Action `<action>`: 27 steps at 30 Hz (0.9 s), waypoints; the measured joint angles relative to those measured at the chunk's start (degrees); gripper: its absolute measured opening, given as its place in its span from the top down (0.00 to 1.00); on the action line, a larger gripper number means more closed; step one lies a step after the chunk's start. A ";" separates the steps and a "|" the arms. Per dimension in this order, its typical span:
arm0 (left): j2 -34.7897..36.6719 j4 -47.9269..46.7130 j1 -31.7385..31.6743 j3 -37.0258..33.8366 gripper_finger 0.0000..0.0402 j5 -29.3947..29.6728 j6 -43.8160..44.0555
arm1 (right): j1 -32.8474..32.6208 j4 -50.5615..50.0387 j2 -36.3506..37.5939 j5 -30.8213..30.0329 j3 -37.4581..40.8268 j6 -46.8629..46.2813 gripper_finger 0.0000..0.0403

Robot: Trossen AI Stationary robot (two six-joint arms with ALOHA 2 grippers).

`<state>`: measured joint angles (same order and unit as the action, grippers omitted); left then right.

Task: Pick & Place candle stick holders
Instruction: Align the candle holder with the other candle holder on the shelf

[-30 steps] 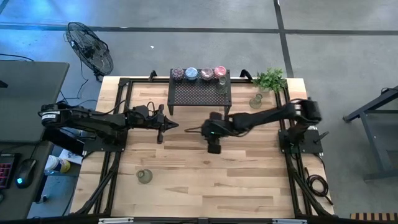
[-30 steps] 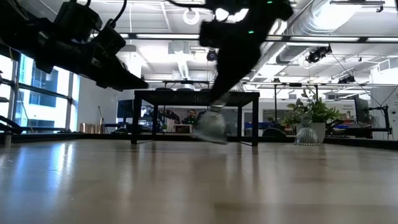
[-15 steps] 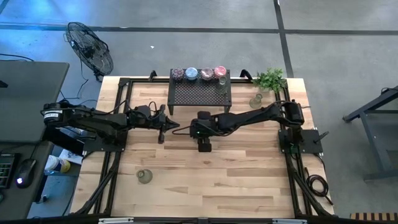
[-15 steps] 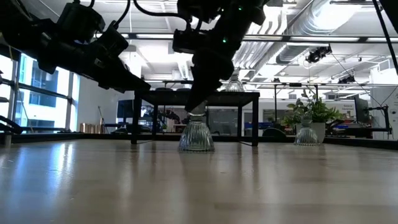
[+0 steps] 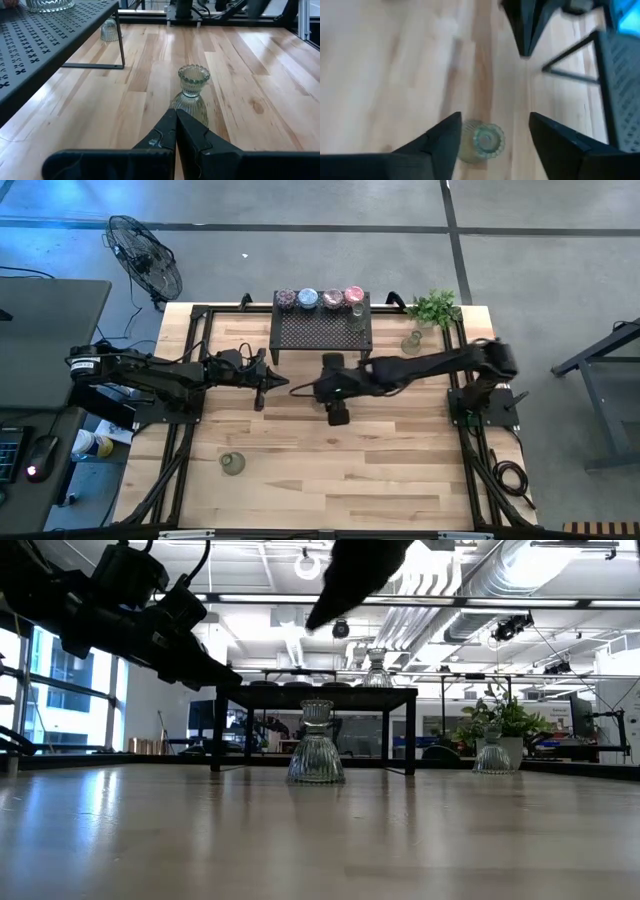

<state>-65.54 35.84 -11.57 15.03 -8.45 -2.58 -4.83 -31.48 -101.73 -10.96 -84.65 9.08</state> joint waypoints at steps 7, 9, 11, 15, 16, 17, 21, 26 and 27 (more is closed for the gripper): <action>0.00 -0.18 0.00 0.00 1.00 -0.02 0.83 | -0.10 23.21 16.87 8.13 23.55 -1.09 0.74; 0.00 -0.16 0.00 0.00 1.00 -0.04 2.11 | 0.07 32.32 21.48 7.76 32.57 -2.83 0.84; 0.00 0.01 0.25 0.00 1.00 -0.03 2.93 | 0.36 39.89 25.88 7.37 40.44 -4.91 0.95; 0.00 -0.94 3.04 0.94 1.00 2.54 2.93 | 0.34 56.56 33.36 7.33 54.10 -8.91 0.96; 0.00 -1.51 4.05 1.67 1.00 4.05 3.03 | 0.32 60.92 34.85 7.37 57.04 -9.54 0.95; 0.00 -2.21 5.14 2.39 1.00 5.71 3.07 | 0.39 65.11 36.34 7.07 59.85 -10.19 0.95; 0.00 -6.29 9.43 5.36 1.00 12.94 4.21 | 1.18 78.22 40.64 0.87 69.06 -13.86 0.99; 0.00 -9.03 13.36 7.80 0.94 19.21 6.22 | 2.46 90.40 42.59 -10.20 77.31 -19.51 0.99; 0.00 -9.03 14.08 7.90 0.92 19.83 6.65 | 2.76 92.60 42.55 -11.47 78.72 -20.26 0.99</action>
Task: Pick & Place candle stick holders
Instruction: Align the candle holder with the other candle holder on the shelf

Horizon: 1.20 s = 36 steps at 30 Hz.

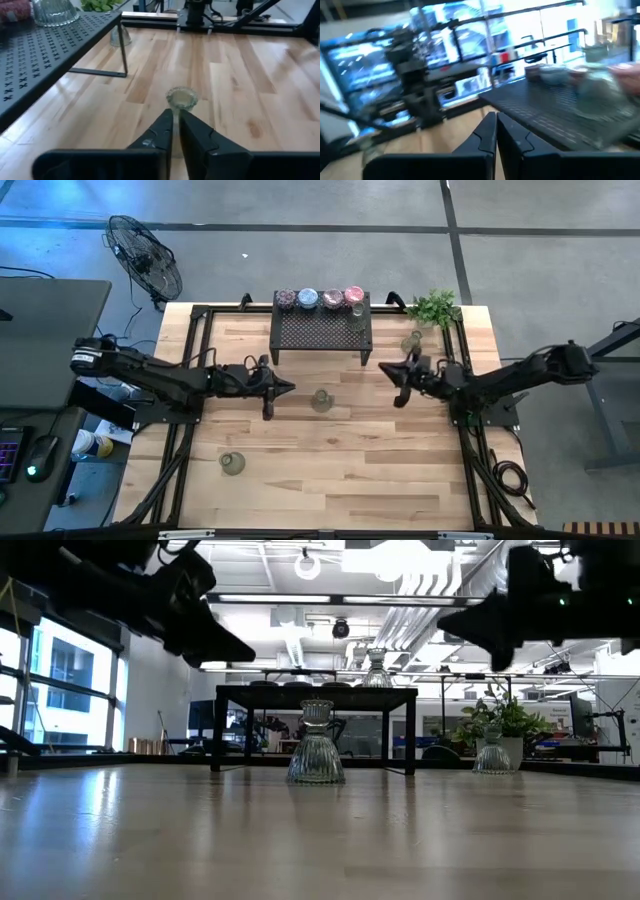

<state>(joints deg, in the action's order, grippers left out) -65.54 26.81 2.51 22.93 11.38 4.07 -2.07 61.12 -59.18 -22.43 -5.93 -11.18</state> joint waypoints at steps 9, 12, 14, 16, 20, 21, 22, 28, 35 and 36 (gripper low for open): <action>-4.73 0.17 4.52 3.20 0.67 6.84 3.91 | 2.23 2.47 -0.19 -8.25 4.96 -5.31 1.00; -9.32 -0.01 5.55 5.65 0.60 8.45 4.03 | 2.21 1.98 -0.37 -8.91 4.74 -5.32 1.00; -12.68 0.04 5.89 7.76 0.55 9.57 5.04 | 2.21 1.89 -0.37 -8.95 4.82 -5.33 1.00; -15.60 -0.04 5.88 9.90 0.51 10.55 6.72 | 2.21 1.62 -0.42 -8.95 4.85 -5.31 1.00; -20.27 -0.09 5.76 13.23 0.41 10.99 8.23 | 2.19 0.54 -0.42 -8.95 4.93 -5.03 1.00; -21.31 -0.07 5.76 14.05 0.39 10.97 8.22 | 2.19 0.49 -0.42 -8.91 4.93 -5.00 1.00; -22.06 -0.10 5.76 14.63 0.37 10.98 8.19 | 2.19 0.48 -0.42 -8.85 4.93 -4.95 1.00; -25.68 -0.21 5.78 16.53 0.29 13.27 6.58 | 2.19 -0.49 -0.42 -8.81 4.92 -4.87 1.00; -27.86 1.48 5.61 16.93 0.27 13.68 6.28 | 2.19 -0.89 -0.42 -8.82 4.91 -4.87 1.00; -28.25 2.65 5.28 16.93 0.27 13.64 6.21 | 2.19 -0.91 -0.42 -8.82 4.91 -4.87 1.00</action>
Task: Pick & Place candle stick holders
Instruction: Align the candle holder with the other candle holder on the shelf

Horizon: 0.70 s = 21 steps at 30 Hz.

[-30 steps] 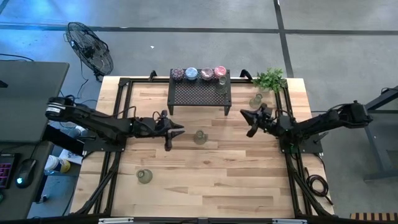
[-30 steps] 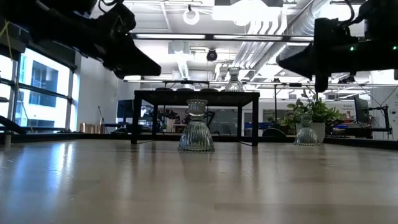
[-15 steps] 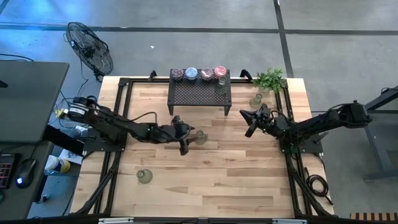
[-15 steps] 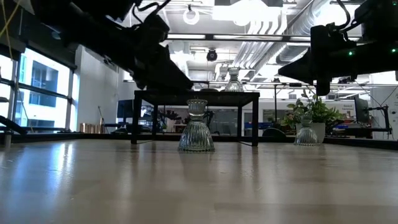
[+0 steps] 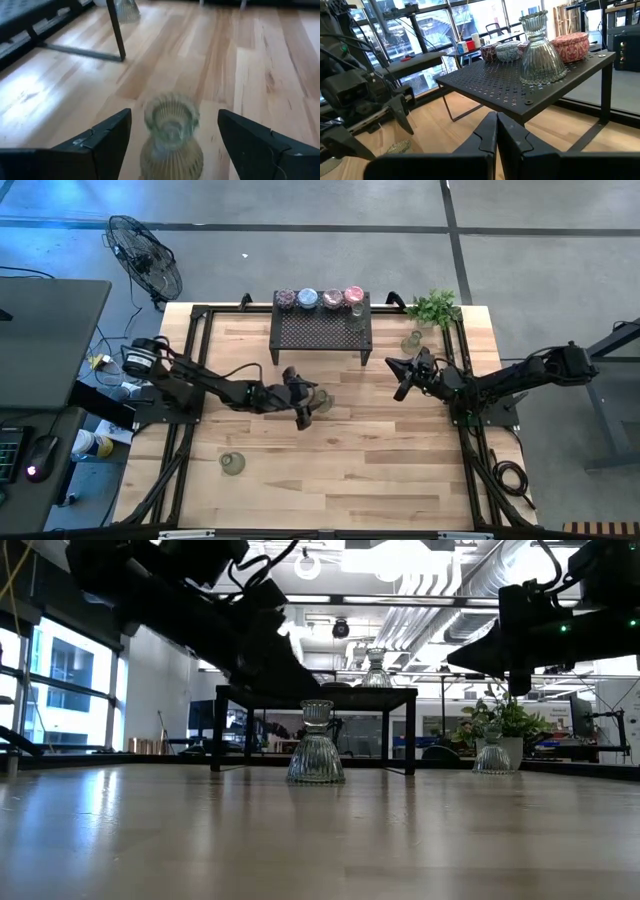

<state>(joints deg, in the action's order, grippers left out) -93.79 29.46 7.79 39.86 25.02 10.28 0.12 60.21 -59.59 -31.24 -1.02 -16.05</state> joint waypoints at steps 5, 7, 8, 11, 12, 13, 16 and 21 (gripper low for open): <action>-2.51 3.14 -1.89 0.01 0.27 -0.83 -0.09 | 0.00 -0.02 0.00 -0.02 0.00 0.02 1.00; -2.94 3.94 -2.62 0.00 0.27 -3.43 -0.66 | 0.00 -0.02 0.00 -0.04 0.00 0.05 1.00; -2.94 4.24 -2.76 0.00 0.27 -4.64 -1.05 | 0.00 -0.02 0.00 -0.04 0.00 0.29 1.00; -2.94 4.73 -3.01 0.00 0.29 -6.01 -1.08 | 0.00 -0.02 0.00 -0.03 0.00 0.93 1.00; -2.94 4.78 -3.01 0.00 0.31 -6.00 -1.39 | 0.00 -0.03 0.00 -0.04 0.00 1.02 1.00; -2.94 4.87 -3.01 0.00 0.33 -6.00 -1.88 | 0.00 -0.05 0.00 -0.04 0.00 1.05 1.00; -2.94 5.17 -2.93 0.00 0.40 -5.99 -2.57 | 0.00 -0.17 0.00 -0.04 0.00 1.03 1.00; -2.94 5.12 -2.93 0.00 0.49 -5.92 -2.30 | 0.00 -0.18 0.00 -0.04 0.00 1.05 1.00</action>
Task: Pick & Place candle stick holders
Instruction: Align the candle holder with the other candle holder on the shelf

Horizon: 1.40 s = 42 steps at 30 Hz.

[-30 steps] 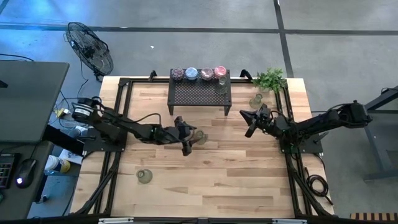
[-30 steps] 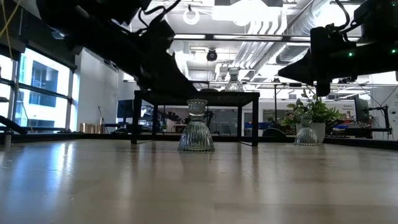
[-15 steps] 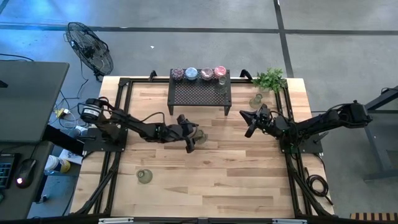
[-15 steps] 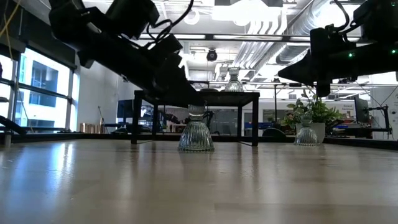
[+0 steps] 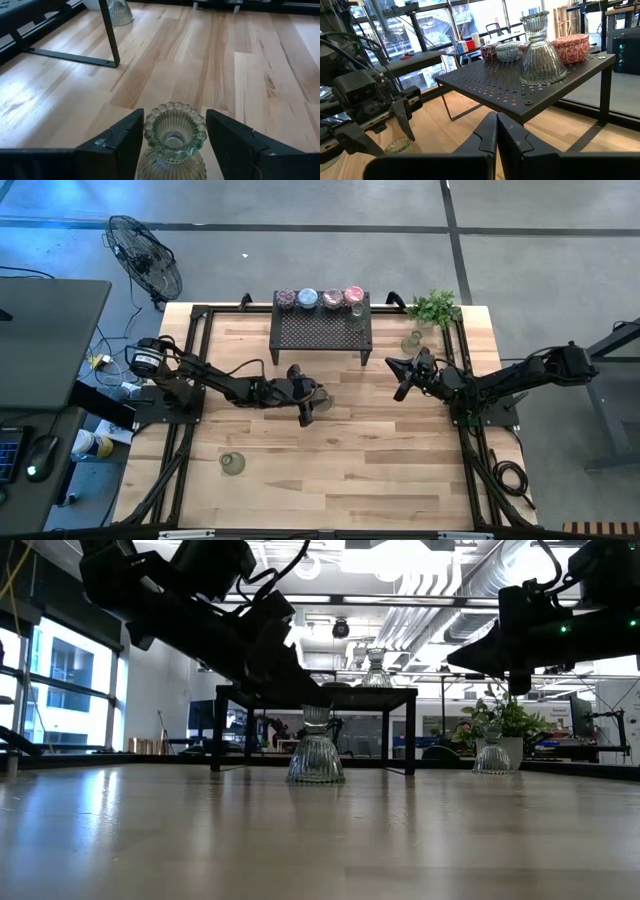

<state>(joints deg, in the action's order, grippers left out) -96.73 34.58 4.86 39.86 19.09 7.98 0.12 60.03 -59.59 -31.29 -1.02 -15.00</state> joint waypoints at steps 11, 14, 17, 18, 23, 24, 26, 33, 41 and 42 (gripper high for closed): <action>0.00 -0.04 -0.02 -0.02 0.46 -1.21 0.86 | 0.00 -0.02 0.00 0.13 -0.04 0.02 1.00; 0.00 -0.04 -0.02 -0.02 0.41 -2.36 0.86 | 0.00 -0.07 0.00 0.15 -0.04 0.02 1.00; 0.00 0.00 -0.02 -0.02 0.37 -3.15 0.86 | 0.00 -0.11 0.00 0.28 -0.04 0.02 1.00; 0.00 0.00 -0.03 -0.02 0.36 -3.16 0.79 | 0.00 -0.11 0.00 0.32 -0.04 0.02 1.00; -0.65 0.89 -1.17 -0.02 0.35 -3.50 -0.67 | 0.00 -0.11 0.00 0.36 -0.04 0.02 1.00; -0.98 1.10 -1.52 -0.02 0.35 -4.08 -0.71 | 0.00 -0.11 0.00 0.37 -0.04 0.02 1.00; -1.05 1.35 -2.21 -0.15 0.35 -5.42 -0.68 | 0.00 -0.16 0.00 0.37 -0.04 0.02 1.00; -2.63 3.51 -2.21 0.53 0.39 -6.39 -2.07 | -0.02 -0.35 0.00 0.44 -0.04 0.06 1.00; -2.86 2.81 -2.23 0.68 0.58 -6.78 -2.18 | -0.02 -0.76 -0.02 0.46 -0.04 0.05 1.00; -2.86 2.85 -2.23 0.68 0.58 -7.18 -2.20 | -0.02 -0.72 -0.02 0.46 -0.04 0.04 1.00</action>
<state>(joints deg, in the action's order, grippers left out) -99.59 37.43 2.63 40.53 11.91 5.78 0.10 59.31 -59.61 -30.83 -1.06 -14.96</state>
